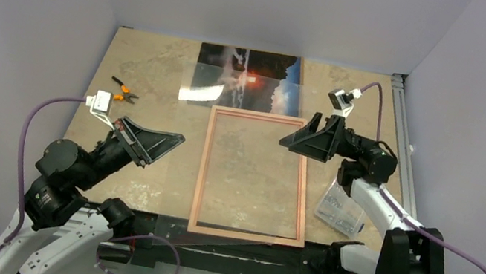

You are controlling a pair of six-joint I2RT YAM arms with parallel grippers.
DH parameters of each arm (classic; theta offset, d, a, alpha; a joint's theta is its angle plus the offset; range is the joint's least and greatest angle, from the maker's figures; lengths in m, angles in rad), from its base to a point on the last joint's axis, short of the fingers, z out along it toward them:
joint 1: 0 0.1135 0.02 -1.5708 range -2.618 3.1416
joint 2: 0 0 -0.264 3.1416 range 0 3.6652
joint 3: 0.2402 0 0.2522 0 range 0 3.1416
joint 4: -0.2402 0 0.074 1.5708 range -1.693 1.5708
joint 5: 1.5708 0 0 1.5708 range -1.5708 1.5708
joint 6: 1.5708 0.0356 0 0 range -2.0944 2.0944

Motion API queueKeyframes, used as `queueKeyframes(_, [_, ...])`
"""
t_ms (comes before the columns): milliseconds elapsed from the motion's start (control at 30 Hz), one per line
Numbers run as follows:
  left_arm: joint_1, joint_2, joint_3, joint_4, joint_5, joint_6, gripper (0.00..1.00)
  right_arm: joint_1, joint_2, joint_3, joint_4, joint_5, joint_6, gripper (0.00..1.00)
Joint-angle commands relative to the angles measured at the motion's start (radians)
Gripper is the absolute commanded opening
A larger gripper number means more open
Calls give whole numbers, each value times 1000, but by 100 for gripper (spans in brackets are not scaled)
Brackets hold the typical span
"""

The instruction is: Put the photo into the frame

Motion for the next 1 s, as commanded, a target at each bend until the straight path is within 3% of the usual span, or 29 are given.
queueKeyframes(0, [-1,-26,-20,52,-48,1,0,3,-11,-58,79,2,0,77])
queueKeyframes(133, [-2,-32,-63,67,-67,-16,0,15,-11,-119,16,25,-57,73])
queueKeyframes(300, [-1,1,-91,54,-64,-19,0,27,-10,-100,-252,36,-265,23])
queueKeyframes(400, [-1,39,-88,38,-44,-8,2,26,-9,-45,-452,24,-421,8])
queueKeyframes(467, [-2,62,-83,31,-21,2,15,27,-8,0,-588,12,-520,2])
queueKeyframes(567, [-2,83,-78,28,16,22,38,27,-7,56,-753,-1,-635,0])
queueKeyframes(767, [-1,83,-78,18,90,71,66,26,-7,107,-864,-18,-704,0])
queueKeyframes(833, [-1,85,-78,17,117,85,71,27,-5,122,-878,-27,-714,0])
queueKeyframes(967, [-2,116,-72,-10,151,119,71,26,3,153,-884,-40,-713,0])
